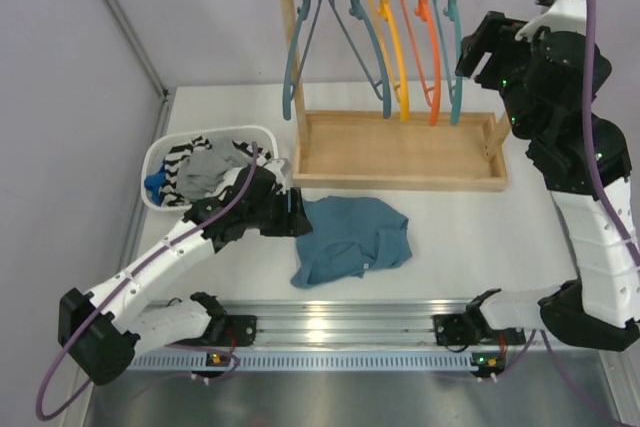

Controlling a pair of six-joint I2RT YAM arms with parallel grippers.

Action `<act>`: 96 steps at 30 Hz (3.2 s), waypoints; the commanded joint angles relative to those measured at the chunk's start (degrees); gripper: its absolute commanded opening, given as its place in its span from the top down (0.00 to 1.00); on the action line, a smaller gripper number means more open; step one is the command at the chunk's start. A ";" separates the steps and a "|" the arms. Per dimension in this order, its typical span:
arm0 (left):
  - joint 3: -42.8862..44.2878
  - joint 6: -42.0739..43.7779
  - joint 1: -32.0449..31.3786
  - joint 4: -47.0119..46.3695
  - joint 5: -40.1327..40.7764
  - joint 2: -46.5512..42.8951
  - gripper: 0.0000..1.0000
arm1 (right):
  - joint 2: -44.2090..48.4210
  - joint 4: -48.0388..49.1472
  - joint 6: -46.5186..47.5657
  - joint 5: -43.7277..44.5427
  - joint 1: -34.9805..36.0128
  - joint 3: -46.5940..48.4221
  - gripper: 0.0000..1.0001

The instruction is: Place the tank top on the hanger

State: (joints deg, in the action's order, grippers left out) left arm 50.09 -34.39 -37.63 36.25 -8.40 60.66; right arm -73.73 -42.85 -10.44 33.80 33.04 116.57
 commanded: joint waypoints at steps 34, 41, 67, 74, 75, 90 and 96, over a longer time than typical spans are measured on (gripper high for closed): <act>0.63 0.90 -0.17 0.93 -0.21 -0.46 0.36 | -12.75 -0.83 2.17 -26.07 -17.83 4.54 0.55; 0.54 0.73 -0.17 0.58 -0.56 0.33 0.36 | -10.82 -2.06 2.88 -25.19 -17.39 2.70 0.55; 0.28 0.11 -0.25 -0.04 -1.00 0.95 0.37 | -10.38 -7.77 5.78 -22.73 -14.84 3.83 0.78; 0.28 -0.24 -0.17 -0.04 -0.91 0.51 0.37 | -11.87 -8.48 6.66 -20.97 -14.58 7.26 1.00; 0.28 -0.41 -0.17 -0.13 -0.91 0.42 0.37 | -11.87 -8.22 6.83 -20.71 -14.58 7.35 1.00; -0.51 -0.68 -0.17 -0.48 -0.82 0.07 0.37 | -8.71 -0.57 7.36 -20.62 -14.23 5.42 1.00; -1.04 -0.76 -0.17 -0.74 -1.00 0.07 0.37 | -6.60 1.89 7.01 -20.27 -13.97 2.87 1.00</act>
State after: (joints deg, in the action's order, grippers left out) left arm 49.41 -34.61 -37.63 36.93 -9.17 61.98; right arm -83.35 -47.53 -4.01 12.67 18.17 118.87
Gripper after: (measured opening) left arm 0.626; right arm 0.122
